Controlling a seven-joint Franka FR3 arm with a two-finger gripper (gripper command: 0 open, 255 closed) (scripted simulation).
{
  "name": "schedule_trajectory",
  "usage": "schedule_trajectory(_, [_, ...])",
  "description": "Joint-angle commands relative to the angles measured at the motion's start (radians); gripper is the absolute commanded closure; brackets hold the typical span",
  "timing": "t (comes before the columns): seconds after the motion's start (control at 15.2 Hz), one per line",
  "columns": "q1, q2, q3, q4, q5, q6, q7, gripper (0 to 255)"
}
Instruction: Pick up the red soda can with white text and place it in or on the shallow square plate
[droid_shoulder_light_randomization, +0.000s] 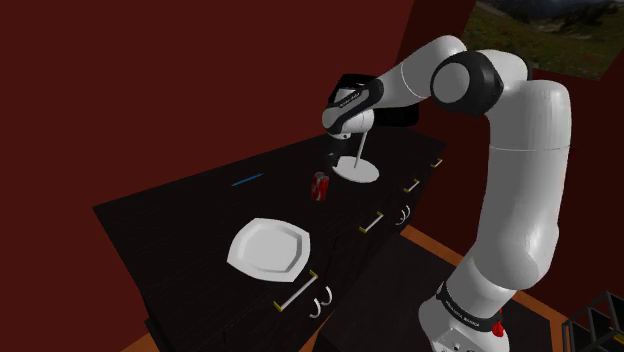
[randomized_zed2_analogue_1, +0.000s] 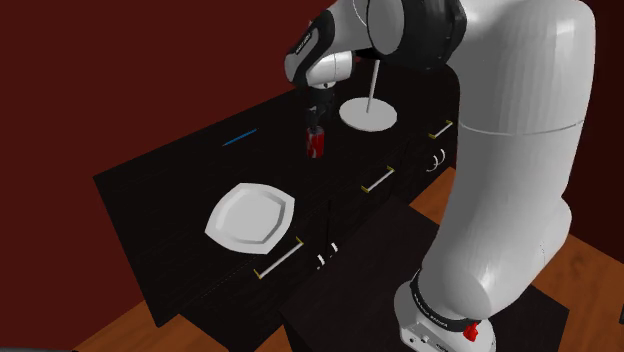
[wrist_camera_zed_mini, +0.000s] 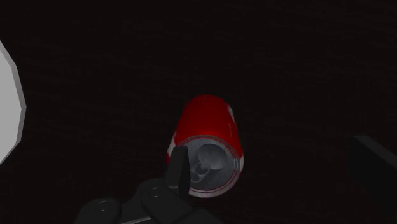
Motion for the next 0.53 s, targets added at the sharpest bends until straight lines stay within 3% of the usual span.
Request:
schedule_trajectory(0.0, [-0.020,0.084,0.009,0.081,0.019,-0.005,-0.023,0])
schedule_trajectory(0.26, [-0.061,0.229,0.025,0.228,0.043,-0.020,-0.059,0])
schedule_trajectory(0.46, [-0.064,0.256,0.030,0.228,0.049,0.006,-0.062,0])
